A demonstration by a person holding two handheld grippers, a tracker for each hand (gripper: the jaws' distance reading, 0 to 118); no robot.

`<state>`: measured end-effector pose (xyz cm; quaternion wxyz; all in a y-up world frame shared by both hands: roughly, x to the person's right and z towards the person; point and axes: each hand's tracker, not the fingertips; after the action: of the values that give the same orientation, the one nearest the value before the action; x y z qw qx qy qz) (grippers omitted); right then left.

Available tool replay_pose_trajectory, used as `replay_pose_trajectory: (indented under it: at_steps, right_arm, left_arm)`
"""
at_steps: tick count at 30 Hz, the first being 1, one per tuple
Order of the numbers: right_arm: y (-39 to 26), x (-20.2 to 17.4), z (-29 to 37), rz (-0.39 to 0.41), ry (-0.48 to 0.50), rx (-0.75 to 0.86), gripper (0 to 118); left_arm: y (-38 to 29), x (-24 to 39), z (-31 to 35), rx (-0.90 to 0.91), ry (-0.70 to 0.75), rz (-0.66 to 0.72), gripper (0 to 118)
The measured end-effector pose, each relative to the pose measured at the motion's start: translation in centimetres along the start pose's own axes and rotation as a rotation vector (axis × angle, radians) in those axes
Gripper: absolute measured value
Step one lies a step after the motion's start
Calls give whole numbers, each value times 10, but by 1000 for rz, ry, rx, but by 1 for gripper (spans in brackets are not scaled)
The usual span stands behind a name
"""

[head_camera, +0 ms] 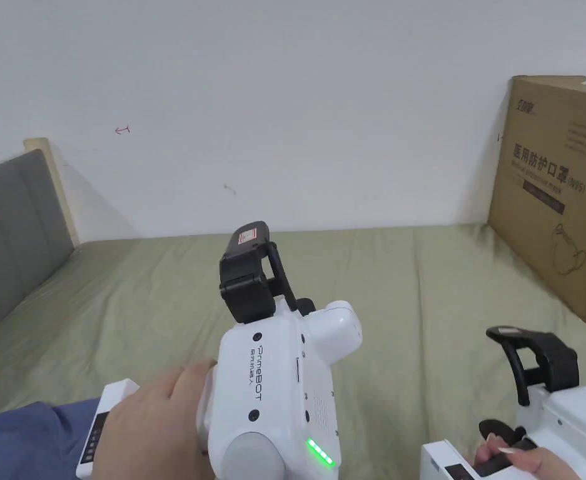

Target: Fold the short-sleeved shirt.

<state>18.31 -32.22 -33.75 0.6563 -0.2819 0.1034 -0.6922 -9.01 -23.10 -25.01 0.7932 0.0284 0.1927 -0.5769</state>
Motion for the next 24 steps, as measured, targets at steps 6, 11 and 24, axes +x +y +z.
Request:
replay_pose_trajectory:
  at_steps: [6,11,24]
  right_arm:
    - [4,-34,6,133,81,76,118]
    - [-10,-119,26,706,168,246,118]
    - [-106,-134,17,1676,-66,374,118]
  left_arm:
    - [-10,-38,-13,-117,-30,361,118]
    - [-41,-78,-28,-318,-89,817,118]
    - [-88,-76,-19,-356,-151,1158,117]
